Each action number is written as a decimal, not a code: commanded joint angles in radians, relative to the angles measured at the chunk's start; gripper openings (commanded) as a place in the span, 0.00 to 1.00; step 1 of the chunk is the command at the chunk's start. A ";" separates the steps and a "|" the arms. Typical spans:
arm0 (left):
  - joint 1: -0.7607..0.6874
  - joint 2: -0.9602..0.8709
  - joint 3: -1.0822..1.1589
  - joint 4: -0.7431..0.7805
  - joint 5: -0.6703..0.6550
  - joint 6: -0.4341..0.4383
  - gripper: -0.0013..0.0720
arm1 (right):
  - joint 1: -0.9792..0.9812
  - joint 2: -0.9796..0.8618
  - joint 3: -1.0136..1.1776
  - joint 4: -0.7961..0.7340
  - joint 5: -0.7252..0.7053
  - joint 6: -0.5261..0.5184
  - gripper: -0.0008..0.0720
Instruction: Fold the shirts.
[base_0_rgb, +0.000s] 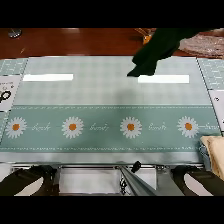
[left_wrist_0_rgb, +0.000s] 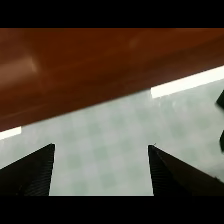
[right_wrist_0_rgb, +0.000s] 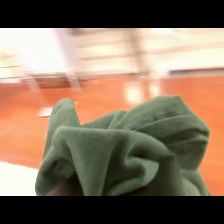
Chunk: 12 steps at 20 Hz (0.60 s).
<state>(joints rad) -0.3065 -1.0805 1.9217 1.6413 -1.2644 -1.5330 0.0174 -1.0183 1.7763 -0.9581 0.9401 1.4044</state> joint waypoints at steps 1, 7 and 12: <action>0.001 0.104 0.106 -0.025 -0.043 -0.036 1.00 | 0.132 0.069 0.012 0.004 0.197 0.046 0.07; 0.001 0.154 0.092 -0.026 -0.291 -0.035 1.00 | 0.512 -0.103 -0.010 -0.313 0.480 0.127 0.07; 0.001 0.150 -0.004 -0.025 -0.361 -0.035 1.00 | 0.733 -0.350 -0.188 -0.364 0.377 0.140 0.07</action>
<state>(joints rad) -0.3065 -0.9340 1.9606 1.6154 -1.5600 -1.5673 0.6224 -1.2411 1.6760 -1.2675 1.3476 1.5303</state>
